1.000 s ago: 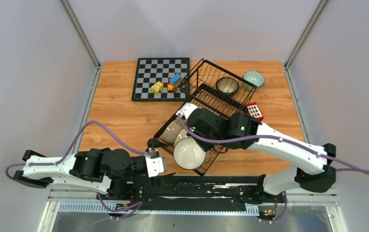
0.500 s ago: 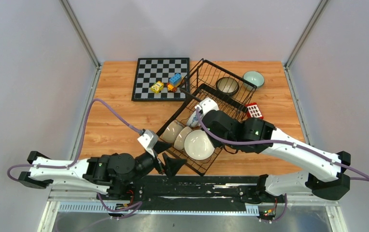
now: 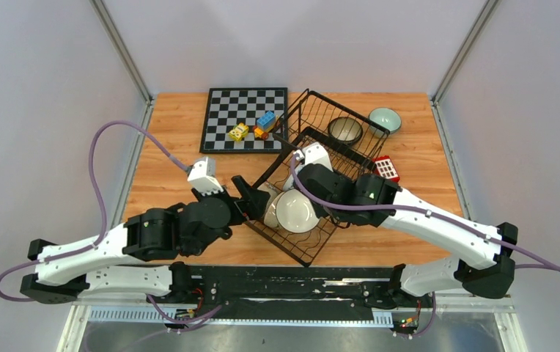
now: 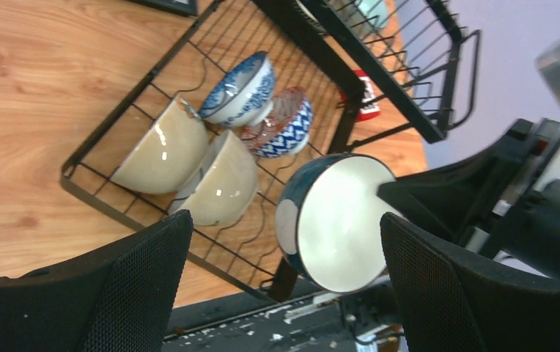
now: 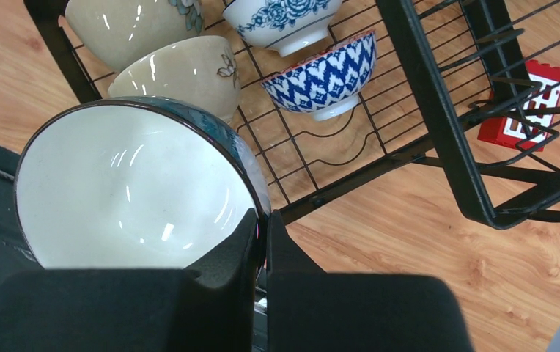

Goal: Unload the bowls from the dish rack
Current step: Place the bowl at the center of the board.

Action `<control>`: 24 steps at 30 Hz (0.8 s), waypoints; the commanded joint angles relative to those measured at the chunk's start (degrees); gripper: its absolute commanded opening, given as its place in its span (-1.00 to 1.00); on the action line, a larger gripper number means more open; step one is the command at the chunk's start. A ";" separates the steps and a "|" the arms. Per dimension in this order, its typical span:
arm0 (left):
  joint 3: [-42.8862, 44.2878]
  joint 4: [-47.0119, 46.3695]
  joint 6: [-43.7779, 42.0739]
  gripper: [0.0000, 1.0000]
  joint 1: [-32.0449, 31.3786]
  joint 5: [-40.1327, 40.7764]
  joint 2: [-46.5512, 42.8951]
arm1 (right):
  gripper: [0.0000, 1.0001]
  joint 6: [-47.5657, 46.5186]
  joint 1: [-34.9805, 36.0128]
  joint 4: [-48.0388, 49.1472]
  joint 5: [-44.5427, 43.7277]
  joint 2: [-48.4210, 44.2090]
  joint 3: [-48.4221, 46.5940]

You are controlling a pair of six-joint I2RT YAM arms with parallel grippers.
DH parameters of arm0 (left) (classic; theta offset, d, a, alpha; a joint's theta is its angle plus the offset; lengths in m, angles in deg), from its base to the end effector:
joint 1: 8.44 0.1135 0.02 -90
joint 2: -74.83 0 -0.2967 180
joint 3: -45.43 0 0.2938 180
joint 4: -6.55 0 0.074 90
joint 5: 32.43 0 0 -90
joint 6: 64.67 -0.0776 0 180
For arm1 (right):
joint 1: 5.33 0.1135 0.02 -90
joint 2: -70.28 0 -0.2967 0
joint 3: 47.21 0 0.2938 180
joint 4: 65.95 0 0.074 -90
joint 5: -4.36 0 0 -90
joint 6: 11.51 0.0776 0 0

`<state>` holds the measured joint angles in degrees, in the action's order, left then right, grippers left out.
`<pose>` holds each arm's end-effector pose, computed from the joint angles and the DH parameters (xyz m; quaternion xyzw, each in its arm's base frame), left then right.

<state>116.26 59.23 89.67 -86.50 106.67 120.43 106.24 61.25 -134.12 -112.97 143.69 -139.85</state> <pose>0.0965 -0.1727 0.3932 -0.1213 0.7976 -0.3326 0.4883 0.1545 0.2672 0.3868 -0.2243 0.8858 0.0995 0.3939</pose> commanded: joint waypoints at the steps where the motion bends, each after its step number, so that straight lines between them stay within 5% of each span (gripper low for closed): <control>1: 4.90 8.76 -0.16 1.00 2.81 -0.13 5.83 | -1.00 4.18 -1.18 1.48 -3.84 -0.81 -2.76; 6: 6.75 9.00 -2.73 1.00 7.01 -4.65 9.67 | -1.00 5.93 -1.37 1.10 -4.50 0.13 -3.47; 22: 5.37 1.89 -5.65 0.38 10.54 -15.03 15.22 | -1.00 9.09 -1.38 1.13 -3.56 3.05 -4.89; 24: 4.52 0.78 -6.08 0.19 10.53 -15.90 15.62 | -1.00 9.16 -1.38 1.34 -3.20 3.23 -5.29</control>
<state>121.73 63.45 85.21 -76.38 93.36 135.38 113.56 60.49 -134.20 -115.75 146.95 -142.10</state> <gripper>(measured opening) 0.672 0.032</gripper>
